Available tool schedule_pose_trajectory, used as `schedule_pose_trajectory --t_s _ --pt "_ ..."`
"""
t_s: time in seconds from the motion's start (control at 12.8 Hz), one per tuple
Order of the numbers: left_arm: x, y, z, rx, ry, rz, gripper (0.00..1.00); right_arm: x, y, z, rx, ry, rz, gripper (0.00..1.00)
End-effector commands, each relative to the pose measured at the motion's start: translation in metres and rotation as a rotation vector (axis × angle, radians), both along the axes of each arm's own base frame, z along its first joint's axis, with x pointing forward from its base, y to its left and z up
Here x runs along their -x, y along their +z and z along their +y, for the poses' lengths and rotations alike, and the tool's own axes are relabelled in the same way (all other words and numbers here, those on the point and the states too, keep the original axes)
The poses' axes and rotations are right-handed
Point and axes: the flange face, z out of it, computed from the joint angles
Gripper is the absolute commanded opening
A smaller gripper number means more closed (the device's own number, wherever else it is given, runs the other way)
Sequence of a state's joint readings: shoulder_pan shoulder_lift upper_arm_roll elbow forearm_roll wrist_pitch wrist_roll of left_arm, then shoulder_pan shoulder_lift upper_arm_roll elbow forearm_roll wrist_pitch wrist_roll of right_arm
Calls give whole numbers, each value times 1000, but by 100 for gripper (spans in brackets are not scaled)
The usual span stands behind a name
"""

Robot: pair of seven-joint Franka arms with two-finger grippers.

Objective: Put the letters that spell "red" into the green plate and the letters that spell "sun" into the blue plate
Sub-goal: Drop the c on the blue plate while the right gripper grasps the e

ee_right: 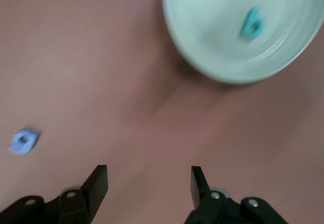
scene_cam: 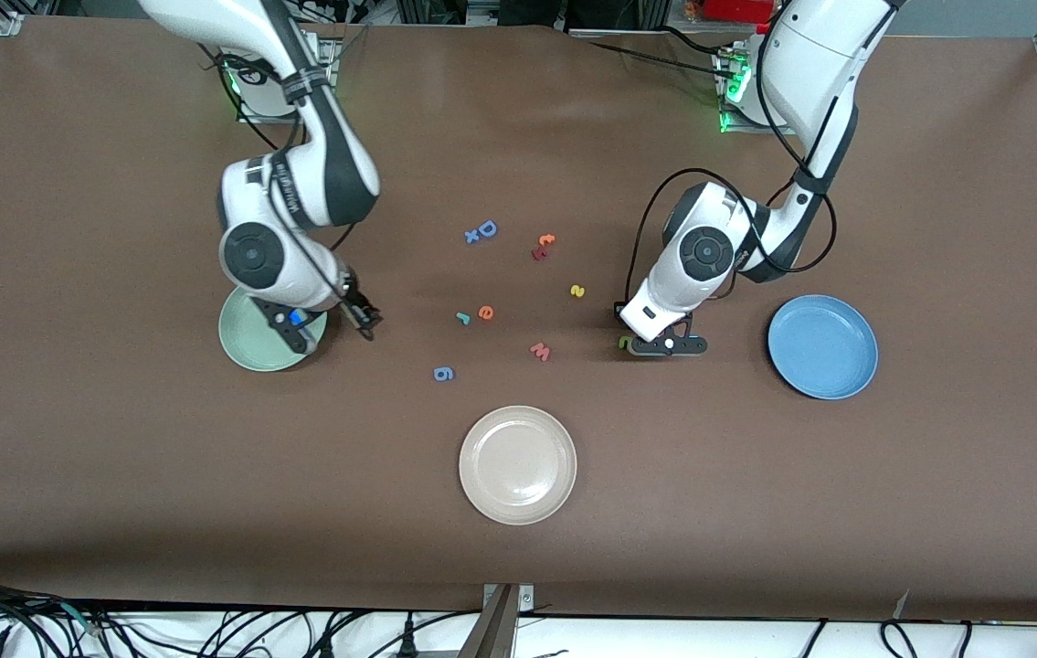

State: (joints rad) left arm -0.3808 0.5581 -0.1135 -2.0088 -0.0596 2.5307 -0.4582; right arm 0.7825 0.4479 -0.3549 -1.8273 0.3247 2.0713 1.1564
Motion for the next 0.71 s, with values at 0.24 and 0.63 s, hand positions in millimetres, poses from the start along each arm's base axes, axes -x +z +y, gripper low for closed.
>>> schedule_pose_trajectory --t_s 0.24,0.63 --pt "-4 -2 3 -15 -27 -19 16 2 -36 125 -22 -111 -129 70" --pt "-49 61 75 -43 -176 -59 17 11 -75 175 12 -121 -153 68"
